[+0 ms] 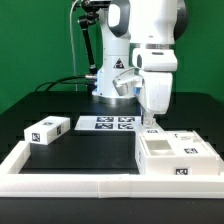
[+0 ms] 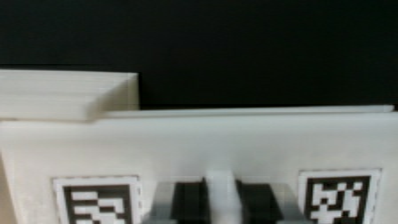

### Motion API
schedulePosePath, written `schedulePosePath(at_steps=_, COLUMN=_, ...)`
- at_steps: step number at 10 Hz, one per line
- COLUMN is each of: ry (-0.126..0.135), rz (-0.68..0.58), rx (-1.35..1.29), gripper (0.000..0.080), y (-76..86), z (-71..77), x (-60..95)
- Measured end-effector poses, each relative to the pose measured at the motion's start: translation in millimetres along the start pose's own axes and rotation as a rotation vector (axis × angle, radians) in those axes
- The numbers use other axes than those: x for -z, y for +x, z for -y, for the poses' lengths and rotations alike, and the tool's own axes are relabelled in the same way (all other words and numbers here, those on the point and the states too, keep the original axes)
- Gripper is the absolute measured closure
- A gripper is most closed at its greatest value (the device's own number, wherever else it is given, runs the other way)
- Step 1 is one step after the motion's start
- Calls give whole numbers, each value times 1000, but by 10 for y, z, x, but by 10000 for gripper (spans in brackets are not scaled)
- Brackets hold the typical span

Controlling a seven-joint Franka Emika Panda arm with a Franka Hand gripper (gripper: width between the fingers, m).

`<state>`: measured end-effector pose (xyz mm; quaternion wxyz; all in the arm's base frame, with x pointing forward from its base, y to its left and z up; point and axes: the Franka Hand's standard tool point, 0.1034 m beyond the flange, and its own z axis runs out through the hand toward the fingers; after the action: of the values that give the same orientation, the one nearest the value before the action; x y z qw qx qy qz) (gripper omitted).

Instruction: Assemble cabinet

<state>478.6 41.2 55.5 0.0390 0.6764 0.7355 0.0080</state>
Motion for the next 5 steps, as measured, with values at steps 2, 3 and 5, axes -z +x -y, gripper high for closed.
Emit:
schedulePosePath(at_steps=2, ry=26, rz=16, rx=-15, gripper=731, y=6, z=-97, x=16)
schedulePosePath(at_steps=3, ry=29, rz=21, rx=-16, gripper=731, y=1, z=-188, x=14)
schedulePosePath(at_steps=5, ry=40, rz=29, rx=-15, gripper=731, y=-3, z=-307, x=10)
